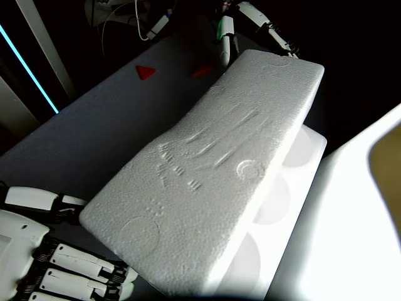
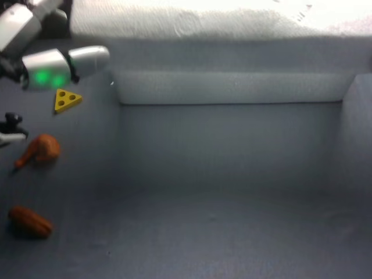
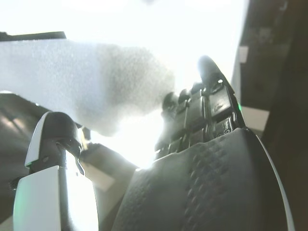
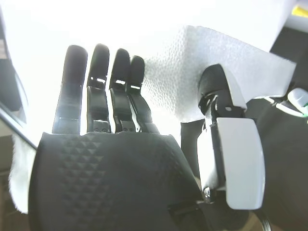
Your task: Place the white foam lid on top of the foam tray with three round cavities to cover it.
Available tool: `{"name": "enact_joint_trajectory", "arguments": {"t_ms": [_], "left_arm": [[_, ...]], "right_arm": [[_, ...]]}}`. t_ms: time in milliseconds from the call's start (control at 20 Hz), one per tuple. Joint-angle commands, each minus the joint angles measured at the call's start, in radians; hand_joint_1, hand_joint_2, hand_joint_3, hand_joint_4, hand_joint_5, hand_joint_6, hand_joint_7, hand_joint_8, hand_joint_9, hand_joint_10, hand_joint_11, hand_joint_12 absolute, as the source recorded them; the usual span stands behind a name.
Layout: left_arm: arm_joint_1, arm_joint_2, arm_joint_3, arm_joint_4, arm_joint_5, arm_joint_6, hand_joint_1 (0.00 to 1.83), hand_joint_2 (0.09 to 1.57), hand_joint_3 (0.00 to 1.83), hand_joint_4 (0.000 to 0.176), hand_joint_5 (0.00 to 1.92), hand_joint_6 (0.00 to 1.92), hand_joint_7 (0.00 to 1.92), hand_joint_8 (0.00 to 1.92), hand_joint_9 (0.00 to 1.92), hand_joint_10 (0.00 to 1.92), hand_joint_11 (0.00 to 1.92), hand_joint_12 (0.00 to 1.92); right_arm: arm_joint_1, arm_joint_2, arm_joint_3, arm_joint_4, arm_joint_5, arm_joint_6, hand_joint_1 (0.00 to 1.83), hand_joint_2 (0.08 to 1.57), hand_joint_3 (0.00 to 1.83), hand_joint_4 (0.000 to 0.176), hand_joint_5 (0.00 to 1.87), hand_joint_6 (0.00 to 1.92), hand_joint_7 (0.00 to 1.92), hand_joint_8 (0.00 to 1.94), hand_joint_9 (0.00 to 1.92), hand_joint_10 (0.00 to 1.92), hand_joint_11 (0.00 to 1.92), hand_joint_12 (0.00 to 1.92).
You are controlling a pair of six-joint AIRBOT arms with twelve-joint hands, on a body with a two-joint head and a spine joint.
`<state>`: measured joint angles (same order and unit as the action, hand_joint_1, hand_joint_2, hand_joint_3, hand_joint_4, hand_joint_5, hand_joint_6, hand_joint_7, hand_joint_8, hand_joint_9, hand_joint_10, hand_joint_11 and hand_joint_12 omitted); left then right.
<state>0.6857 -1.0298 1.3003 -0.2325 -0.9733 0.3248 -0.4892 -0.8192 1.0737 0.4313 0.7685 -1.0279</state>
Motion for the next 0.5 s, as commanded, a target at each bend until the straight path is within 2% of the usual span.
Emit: {"name": "enact_joint_trajectory", "arguments": {"t_ms": [0,50,100,150,200,250,300,350,400,450], "left_arm": [[-0.026,-0.023,0.002,0.113,-0.085,-0.007,0.64,1.05,0.00,0.000,0.18,0.01,0.01,0.00,0.00,0.00,0.00,0.91],[-0.042,-0.034,0.020,0.114,-0.061,-0.009,0.69,1.06,0.00,0.000,0.18,0.00,0.00,0.00,0.00,0.00,0.00,0.80],[-0.057,-0.045,0.038,0.119,-0.038,-0.012,0.69,1.06,0.00,0.000,0.18,0.00,0.00,0.00,0.00,0.00,0.00,0.80],[-0.069,-0.059,0.057,0.126,-0.018,-0.025,0.69,1.05,0.00,0.000,0.20,0.00,0.00,0.00,0.00,0.00,0.00,0.55],[-0.083,-0.074,0.076,0.134,0.006,-0.034,0.69,1.04,0.00,0.002,0.21,0.00,0.00,0.00,0.00,0.00,0.00,0.44],[-0.093,-0.085,0.088,0.139,0.022,-0.036,0.67,1.03,0.00,0.015,0.18,0.00,0.00,0.00,0.00,0.00,0.00,0.41],[-0.097,-0.090,0.093,0.141,0.034,-0.036,0.63,1.05,0.00,0.005,0.15,0.00,0.00,0.00,0.00,0.00,0.00,0.47],[-0.103,-0.098,0.103,0.144,0.048,-0.038,0.63,1.06,0.00,0.003,0.14,0.00,0.00,0.00,0.00,0.00,0.00,0.55],[-0.113,-0.113,0.122,0.151,0.072,-0.048,0.62,1.08,0.00,0.000,0.13,0.01,0.00,0.00,0.00,0.00,0.00,0.67],[-0.118,-0.123,0.134,0.152,0.083,-0.054,0.63,1.07,0.00,0.000,0.14,0.01,0.03,0.01,0.00,0.00,0.00,0.69]], "right_arm": [[0.026,-0.007,-0.003,-0.089,0.104,0.003,0.40,1.27,0.01,0.000,0.00,0.77,0.00,0.82,0.00,1.06,0.00,1.92],[0.043,-0.015,0.010,-0.086,0.088,-0.005,0.40,1.26,0.00,0.000,0.00,0.66,0.00,0.76,0.00,0.99,0.00,1.89],[0.054,-0.020,0.020,-0.084,0.075,-0.008,0.40,1.26,0.00,0.000,0.00,0.66,0.00,0.76,0.00,0.99,0.00,1.89],[0.066,-0.026,0.031,-0.081,0.057,-0.013,0.39,1.26,0.00,0.000,0.00,0.54,0.01,0.55,0.00,0.71,0.00,1.80],[0.082,-0.033,0.044,-0.078,0.037,-0.022,0.34,1.27,0.00,0.000,0.00,0.37,0.02,0.43,0.00,0.61,0.00,1.77],[0.099,-0.038,0.054,-0.072,0.014,-0.041,0.35,1.28,0.00,0.000,0.00,0.27,0.03,0.32,0.00,0.42,0.00,1.65],[0.107,-0.042,0.058,-0.068,0.000,-0.055,0.34,1.27,0.00,0.000,0.00,0.28,0.05,0.24,0.00,0.39,0.00,1.57],[0.121,-0.045,0.064,-0.064,-0.017,-0.072,0.31,1.27,0.00,0.000,0.00,0.08,0.02,0.16,0.00,0.26,0.00,1.48],[0.141,-0.048,0.075,-0.058,-0.041,-0.095,0.31,1.30,0.00,0.000,0.00,0.02,0.00,0.03,0.00,0.05,0.00,0.91],[0.156,-0.048,0.082,-0.056,-0.054,-0.103,0.32,1.30,0.00,0.000,0.00,0.00,0.00,0.01,0.00,0.01,0.00,0.18]]}}
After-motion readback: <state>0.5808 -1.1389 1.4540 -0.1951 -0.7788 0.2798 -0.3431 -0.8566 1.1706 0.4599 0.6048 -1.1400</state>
